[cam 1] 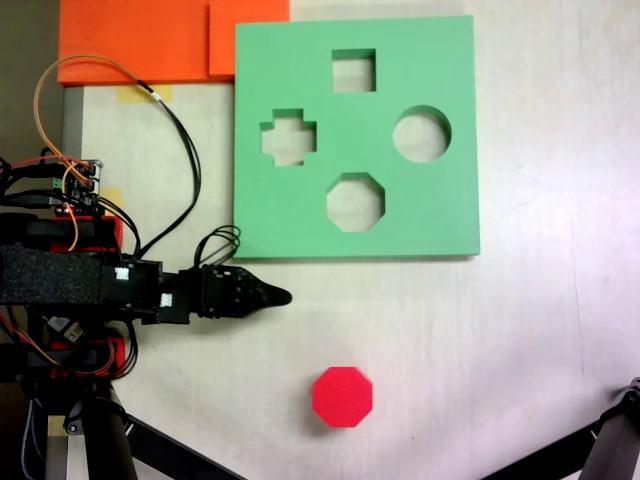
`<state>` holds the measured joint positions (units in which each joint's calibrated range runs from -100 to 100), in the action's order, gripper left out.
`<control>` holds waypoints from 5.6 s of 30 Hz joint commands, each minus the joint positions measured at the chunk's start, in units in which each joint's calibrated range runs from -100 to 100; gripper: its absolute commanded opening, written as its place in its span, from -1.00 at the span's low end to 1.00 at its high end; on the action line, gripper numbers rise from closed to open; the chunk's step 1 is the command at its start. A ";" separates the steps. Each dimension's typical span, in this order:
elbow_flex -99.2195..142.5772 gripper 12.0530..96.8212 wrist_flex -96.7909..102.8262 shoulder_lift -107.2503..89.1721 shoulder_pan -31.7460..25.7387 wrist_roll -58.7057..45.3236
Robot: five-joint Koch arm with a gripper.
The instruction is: Put the octagonal pillar block into the corresponding hole
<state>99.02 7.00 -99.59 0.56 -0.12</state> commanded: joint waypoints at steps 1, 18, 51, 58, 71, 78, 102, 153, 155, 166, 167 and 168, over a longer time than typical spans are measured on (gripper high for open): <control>0.98 -0.12 -5.41 -0.41 0.05 -0.10; 0.98 -0.12 -5.41 -0.41 0.00 -0.10; -17.96 -0.38 -49.61 -0.41 11.77 39.02; -44.08 -0.38 -81.67 -0.41 11.48 41.81; -84.16 -0.01 -101.90 9.65 8.40 40.59; -104.01 0.25 -107.00 36.04 8.06 40.10; -131.62 0.38 -107.00 101.13 10.70 40.05; -117.76 -0.30 -107.00 62.86 4.74 47.28; -117.76 -0.30 -107.00 61.32 2.10 50.31; -124.84 -0.30 -107.00 69.00 -11.58 65.05; -125.74 -0.30 -107.00 70.12 -12.31 65.93; -126.04 -0.30 -107.00 71.10 -12.84 66.72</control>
<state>-22.98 -99.71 -28.18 -11.40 64.74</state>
